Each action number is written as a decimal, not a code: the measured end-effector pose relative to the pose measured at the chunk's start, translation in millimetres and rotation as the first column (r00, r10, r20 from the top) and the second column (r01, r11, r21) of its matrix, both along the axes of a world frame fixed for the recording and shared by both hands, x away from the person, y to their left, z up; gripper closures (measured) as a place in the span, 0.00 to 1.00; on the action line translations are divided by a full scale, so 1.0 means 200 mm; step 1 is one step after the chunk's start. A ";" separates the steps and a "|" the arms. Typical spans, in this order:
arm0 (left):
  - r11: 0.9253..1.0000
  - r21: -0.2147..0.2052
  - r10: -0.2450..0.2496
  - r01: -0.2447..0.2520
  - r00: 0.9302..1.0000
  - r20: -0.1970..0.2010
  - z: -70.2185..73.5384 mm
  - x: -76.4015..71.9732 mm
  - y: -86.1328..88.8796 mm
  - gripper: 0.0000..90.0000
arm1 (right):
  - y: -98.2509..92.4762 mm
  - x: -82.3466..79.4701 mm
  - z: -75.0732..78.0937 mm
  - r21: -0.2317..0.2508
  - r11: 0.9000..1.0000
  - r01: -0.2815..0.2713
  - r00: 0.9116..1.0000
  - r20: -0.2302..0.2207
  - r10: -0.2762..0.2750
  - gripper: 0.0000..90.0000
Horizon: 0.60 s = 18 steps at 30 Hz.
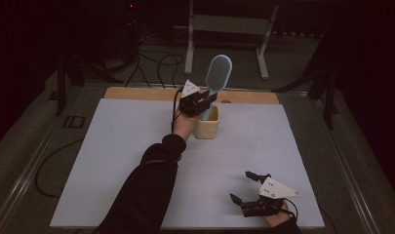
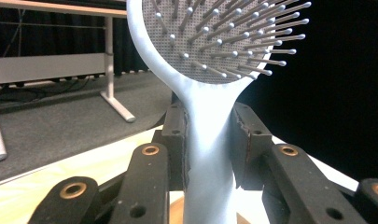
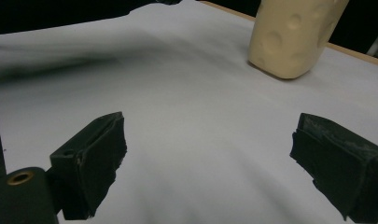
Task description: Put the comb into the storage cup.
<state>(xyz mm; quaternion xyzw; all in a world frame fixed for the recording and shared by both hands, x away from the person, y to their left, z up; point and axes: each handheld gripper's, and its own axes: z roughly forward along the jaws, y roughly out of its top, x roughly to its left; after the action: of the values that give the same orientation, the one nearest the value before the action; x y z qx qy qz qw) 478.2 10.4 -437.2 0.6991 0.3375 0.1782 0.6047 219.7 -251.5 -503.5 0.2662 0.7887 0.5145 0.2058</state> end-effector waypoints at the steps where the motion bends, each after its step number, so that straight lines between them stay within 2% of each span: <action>1: 1.000 0.006 0.005 -0.005 1.000 0.004 0.00 0.00 0.00 0.78 | 0.00 0.00 0.00 0.001 1.000 0.000 1.000 -0.003 0.000 0.11; 5: 0.999 0.029 0.026 -0.027 1.000 0.018 -0.01 -0.01 0.01 0.77 | 0.00 0.00 0.00 -0.001 1.000 -0.002 1.000 -0.001 0.002 0.11; 10: 0.999 0.047 0.016 -0.017 1.000 0.025 -0.03 -0.02 0.00 0.77 | 0.00 0.00 0.00 0.001 1.000 -0.001 1.000 -0.005 0.001 0.11; 18: 0.998 0.067 0.010 -0.011 1.000 0.013 -0.07 -0.03 -0.01 0.77 | 0.01 0.00 0.00 0.002 1.000 -0.007 1.000 -0.009 0.007 0.11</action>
<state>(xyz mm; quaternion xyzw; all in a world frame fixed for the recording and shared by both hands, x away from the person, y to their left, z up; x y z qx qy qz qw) 471.5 8.3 -451.3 0.7159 0.3310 0.1972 0.5823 219.6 -250.5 -504.4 0.2660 0.7901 0.5148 0.2000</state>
